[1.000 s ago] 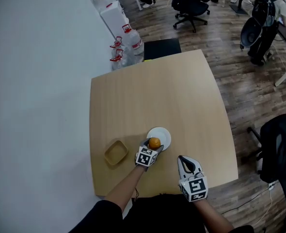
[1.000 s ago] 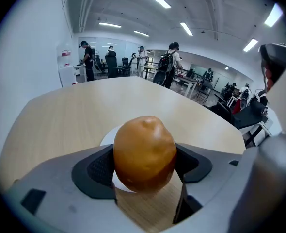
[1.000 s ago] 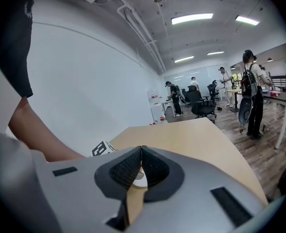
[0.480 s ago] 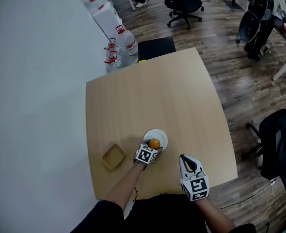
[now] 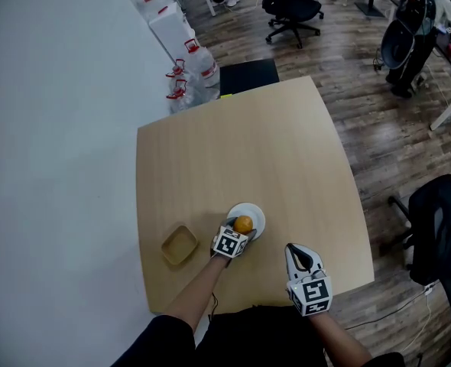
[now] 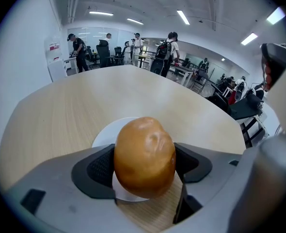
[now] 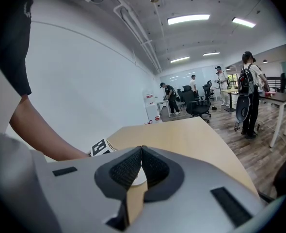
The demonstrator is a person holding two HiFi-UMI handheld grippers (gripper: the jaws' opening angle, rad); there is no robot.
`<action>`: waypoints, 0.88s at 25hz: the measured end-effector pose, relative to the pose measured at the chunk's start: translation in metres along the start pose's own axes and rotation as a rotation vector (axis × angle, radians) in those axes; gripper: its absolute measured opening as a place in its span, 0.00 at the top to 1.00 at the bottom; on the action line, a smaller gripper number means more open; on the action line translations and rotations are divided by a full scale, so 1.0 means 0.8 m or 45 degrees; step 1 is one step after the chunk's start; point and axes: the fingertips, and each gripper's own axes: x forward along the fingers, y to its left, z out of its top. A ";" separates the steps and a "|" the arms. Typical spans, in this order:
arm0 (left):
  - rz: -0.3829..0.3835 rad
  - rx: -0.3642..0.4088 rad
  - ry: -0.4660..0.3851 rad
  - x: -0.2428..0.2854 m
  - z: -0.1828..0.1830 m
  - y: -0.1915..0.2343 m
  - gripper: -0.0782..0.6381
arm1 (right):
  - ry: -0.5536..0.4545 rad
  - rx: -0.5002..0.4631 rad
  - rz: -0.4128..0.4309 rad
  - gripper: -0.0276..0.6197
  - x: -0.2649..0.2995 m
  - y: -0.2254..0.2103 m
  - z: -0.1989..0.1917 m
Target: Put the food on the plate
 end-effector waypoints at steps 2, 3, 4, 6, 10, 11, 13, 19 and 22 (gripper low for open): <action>-0.002 -0.005 -0.013 -0.002 0.003 0.000 0.43 | 0.002 0.004 -0.002 0.86 -0.002 0.003 -0.001; -0.004 -0.010 -0.020 -0.004 0.004 0.001 0.43 | 0.004 0.002 -0.001 0.86 -0.003 0.005 -0.001; -0.006 -0.016 -0.027 -0.005 0.005 0.001 0.43 | 0.006 -0.004 0.004 0.86 -0.004 0.009 0.000; -0.008 -0.026 -0.038 -0.008 0.006 0.001 0.43 | 0.011 -0.025 0.017 0.86 -0.006 0.017 -0.001; 0.003 -0.032 -0.077 -0.013 0.011 -0.001 0.43 | 0.014 -0.054 0.027 0.86 -0.013 0.025 -0.006; 0.008 -0.033 -0.091 -0.016 0.012 -0.002 0.43 | 0.010 -0.056 0.023 0.86 -0.015 0.026 -0.006; 0.023 -0.037 -0.126 -0.025 0.016 -0.003 0.43 | 0.000 -0.061 0.012 0.86 -0.019 0.029 -0.003; -0.003 -0.065 -0.211 -0.056 0.025 -0.011 0.43 | -0.023 -0.076 -0.027 0.86 -0.031 0.038 0.001; -0.023 -0.076 -0.248 -0.077 0.023 -0.022 0.43 | -0.026 -0.082 -0.048 0.86 -0.037 0.048 -0.003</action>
